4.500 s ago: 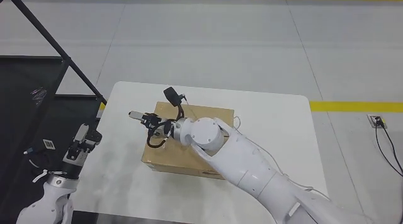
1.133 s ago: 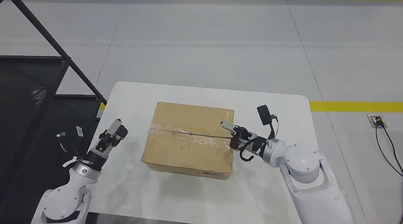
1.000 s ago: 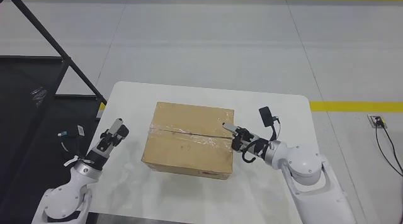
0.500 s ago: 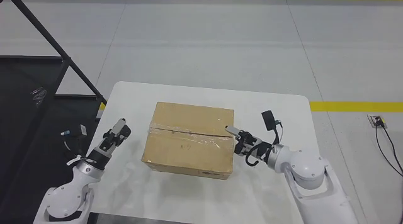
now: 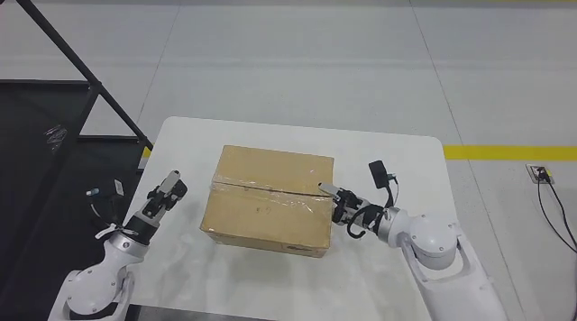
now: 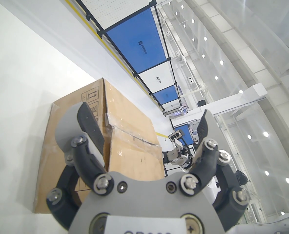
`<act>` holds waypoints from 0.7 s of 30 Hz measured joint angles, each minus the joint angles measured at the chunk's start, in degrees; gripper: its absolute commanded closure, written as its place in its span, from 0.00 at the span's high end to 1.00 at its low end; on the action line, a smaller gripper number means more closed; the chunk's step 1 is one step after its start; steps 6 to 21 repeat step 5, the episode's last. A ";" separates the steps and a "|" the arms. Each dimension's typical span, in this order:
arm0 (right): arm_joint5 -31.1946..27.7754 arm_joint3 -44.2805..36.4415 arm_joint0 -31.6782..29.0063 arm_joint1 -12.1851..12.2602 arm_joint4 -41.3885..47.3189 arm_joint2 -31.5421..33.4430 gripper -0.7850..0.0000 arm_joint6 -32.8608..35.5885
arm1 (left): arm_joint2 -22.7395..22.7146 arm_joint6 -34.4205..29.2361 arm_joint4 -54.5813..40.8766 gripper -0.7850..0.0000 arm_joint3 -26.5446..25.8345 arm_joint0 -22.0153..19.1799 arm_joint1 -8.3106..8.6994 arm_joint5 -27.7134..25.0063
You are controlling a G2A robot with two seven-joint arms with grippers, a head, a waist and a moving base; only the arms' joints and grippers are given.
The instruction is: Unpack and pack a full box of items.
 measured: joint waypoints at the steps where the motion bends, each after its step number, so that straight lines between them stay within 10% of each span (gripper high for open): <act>1: -0.13 -0.17 -0.23 0.09 0.16 0.48 1.00 -0.40 | -0.03 0.08 0.04 1.00 -0.05 0.03 0.01 0.01; 21: -1.24 -2.05 -2.15 0.66 1.17 3.80 1.00 -2.13 | -0.46 0.76 0.23 1.00 -0.20 0.00 0.07 0.36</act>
